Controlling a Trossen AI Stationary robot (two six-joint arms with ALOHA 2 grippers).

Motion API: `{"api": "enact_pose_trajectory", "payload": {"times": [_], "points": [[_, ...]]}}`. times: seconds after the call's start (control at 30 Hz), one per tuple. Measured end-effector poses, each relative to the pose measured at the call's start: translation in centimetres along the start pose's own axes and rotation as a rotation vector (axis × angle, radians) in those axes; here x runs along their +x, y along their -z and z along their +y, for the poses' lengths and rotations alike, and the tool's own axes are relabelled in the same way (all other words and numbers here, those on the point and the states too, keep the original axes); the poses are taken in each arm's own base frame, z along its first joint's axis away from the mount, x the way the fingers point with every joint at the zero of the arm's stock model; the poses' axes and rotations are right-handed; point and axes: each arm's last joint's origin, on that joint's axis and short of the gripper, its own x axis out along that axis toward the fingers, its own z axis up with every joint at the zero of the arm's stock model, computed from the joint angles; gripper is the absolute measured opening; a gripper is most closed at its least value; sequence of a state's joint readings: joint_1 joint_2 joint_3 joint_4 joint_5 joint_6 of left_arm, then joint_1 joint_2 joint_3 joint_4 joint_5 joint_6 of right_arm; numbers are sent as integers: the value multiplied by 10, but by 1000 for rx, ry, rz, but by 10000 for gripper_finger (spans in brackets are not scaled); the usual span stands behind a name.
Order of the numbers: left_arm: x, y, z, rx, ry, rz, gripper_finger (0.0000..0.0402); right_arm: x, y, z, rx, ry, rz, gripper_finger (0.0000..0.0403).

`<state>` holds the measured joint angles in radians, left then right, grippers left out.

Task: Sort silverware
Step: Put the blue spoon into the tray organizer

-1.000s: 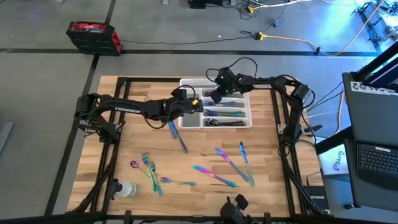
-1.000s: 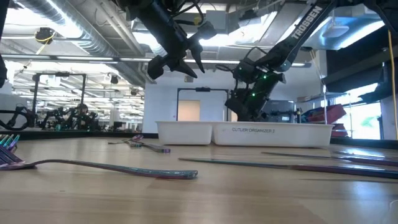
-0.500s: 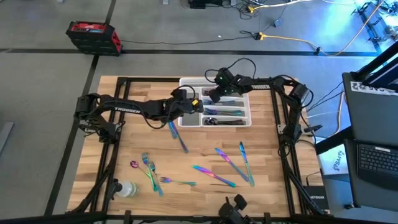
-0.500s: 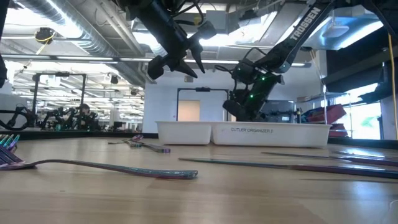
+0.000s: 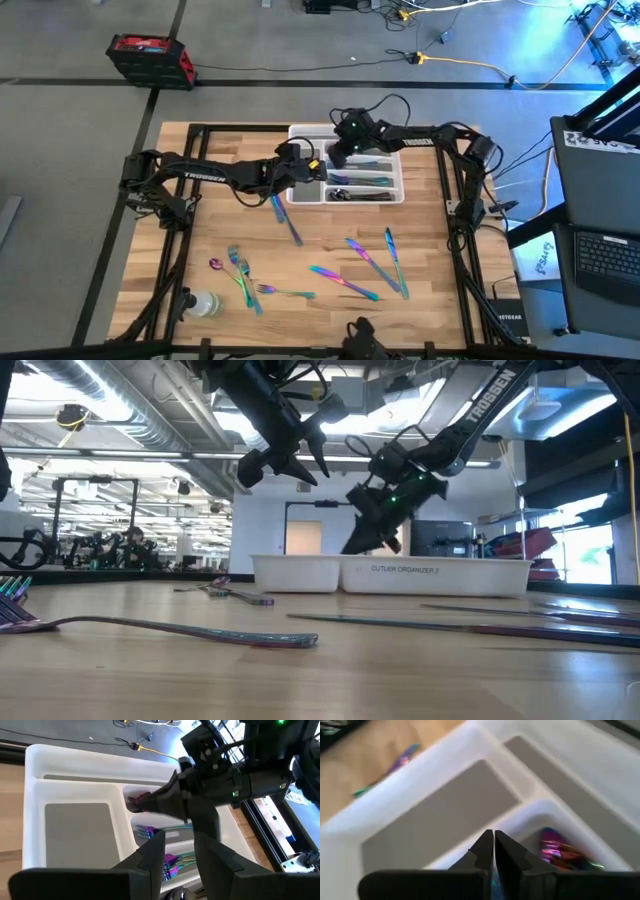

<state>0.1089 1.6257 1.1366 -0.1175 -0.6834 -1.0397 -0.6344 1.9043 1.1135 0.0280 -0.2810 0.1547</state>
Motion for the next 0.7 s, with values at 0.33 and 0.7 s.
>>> {"api": "enact_pose_trajectory", "payload": {"times": [0.33,0.7], "points": [[-1,1,0,7,-1,5,90,1,20,-4,-38,355,159,0],[-1,2,0,45,-3,8,90,13,21,-1,-55,419,104,0]]}}
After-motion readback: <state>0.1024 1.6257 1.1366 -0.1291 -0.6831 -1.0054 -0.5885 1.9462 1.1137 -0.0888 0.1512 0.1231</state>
